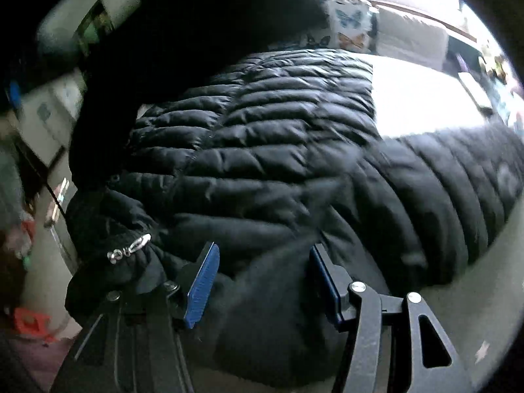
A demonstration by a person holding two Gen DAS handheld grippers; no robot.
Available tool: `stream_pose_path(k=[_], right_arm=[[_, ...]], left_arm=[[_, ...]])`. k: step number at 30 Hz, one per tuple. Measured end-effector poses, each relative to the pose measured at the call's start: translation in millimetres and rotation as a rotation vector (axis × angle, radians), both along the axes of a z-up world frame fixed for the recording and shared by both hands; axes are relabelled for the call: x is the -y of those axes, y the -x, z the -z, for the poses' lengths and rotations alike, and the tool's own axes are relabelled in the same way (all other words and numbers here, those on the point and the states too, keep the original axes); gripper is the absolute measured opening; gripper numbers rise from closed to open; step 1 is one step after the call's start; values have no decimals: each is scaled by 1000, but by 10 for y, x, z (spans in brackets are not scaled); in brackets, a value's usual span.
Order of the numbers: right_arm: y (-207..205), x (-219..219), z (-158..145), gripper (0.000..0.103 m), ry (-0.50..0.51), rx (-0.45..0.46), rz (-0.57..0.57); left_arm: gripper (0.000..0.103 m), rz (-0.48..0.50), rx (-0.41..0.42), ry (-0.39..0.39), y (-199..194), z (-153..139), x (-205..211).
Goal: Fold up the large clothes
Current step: 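Fold the coat's side panel over the body with the left gripper toward the right gripper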
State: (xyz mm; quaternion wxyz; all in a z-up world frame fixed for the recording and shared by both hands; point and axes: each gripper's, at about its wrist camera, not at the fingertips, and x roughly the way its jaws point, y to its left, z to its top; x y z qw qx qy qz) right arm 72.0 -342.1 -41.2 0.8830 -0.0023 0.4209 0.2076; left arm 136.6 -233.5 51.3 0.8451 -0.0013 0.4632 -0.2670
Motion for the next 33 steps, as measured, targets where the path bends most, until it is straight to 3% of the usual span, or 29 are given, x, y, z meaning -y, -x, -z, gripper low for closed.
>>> stream_pose_path(k=[2,5,10,14,15,19,20,22,25,28,30,33], right_arm=[[54,117,-2,63,-27,4,17],[97,228,-24,63,-73,3,29],[127,378,-193,63,-180,17,31],[78,404,-383,63,-256,68,33],[17,383,-429,63,-274,79,28],[-304,307,-337,61,-276,51,58],[-372,279,-288,48,-275,37,57],[-482,218,-169,33,-266,6,64],[-498,169,-20,20,-212,-18,76],[-426,183,27,14,-161,-8,109],[-356,221,-45,12,-135,21,136],[-259,248,-179,11,-68,70,134]], left_arm=[[8,28,-77,-30,-39,398,168],[8,56,-113,-116,-101,951,379],[9,89,-90,-116,-19,1191,462],[11,114,-88,-127,13,1108,479],[11,115,-88,-133,63,918,384],[11,109,-94,-118,26,628,98],[11,111,-96,-116,12,551,-34],[11,118,-85,-123,73,498,-97],[18,144,-67,-123,198,357,-254],[31,168,-92,-88,320,220,-458],[33,167,-103,-67,361,87,-674],[34,69,-43,-54,303,-171,-1185]])
